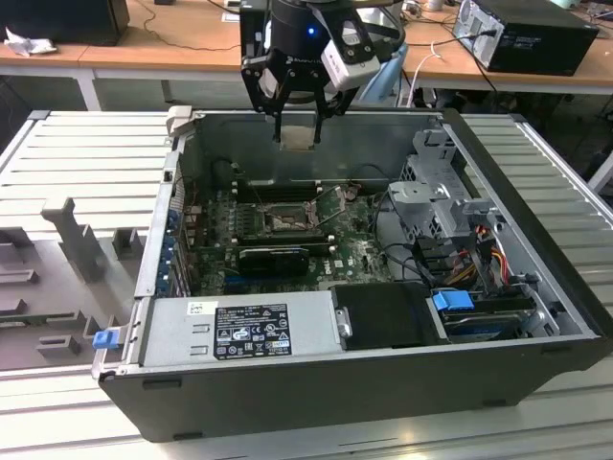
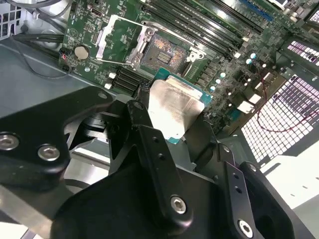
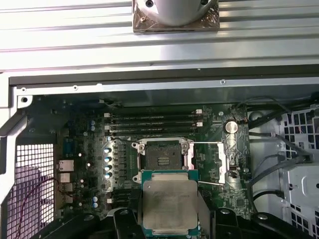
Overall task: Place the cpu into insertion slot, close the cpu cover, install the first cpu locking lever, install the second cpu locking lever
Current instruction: 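Place the cpu into insertion slot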
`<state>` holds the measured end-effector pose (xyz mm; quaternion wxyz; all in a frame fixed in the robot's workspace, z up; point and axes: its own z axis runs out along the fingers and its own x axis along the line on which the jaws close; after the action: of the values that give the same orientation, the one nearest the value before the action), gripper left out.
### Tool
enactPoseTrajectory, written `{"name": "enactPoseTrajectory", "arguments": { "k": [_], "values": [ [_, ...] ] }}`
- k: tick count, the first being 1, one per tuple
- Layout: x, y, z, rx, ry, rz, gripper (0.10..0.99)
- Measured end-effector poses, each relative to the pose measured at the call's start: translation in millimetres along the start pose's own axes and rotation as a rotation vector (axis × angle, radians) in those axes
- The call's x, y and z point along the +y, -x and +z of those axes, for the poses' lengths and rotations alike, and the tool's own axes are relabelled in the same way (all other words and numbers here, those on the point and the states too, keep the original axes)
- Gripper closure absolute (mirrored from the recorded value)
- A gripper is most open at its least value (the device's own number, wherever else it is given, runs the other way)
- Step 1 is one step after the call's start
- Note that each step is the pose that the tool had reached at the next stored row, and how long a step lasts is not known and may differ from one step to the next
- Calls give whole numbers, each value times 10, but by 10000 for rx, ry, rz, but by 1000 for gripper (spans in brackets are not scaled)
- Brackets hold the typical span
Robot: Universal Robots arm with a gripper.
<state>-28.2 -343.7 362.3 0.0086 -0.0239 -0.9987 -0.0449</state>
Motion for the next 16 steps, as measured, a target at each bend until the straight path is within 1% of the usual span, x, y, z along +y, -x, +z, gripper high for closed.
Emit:
{"name": "enactPoseTrajectory", "arguments": {
  "k": [5, 6, 16],
  "values": [
    [-1, 0, 8, 12, -3, 3, 553],
    [-1, 0, 9, 12, -21, 2, 553],
    [-1, 0, 8, -19, -20, 352, 553]
  ]
}}
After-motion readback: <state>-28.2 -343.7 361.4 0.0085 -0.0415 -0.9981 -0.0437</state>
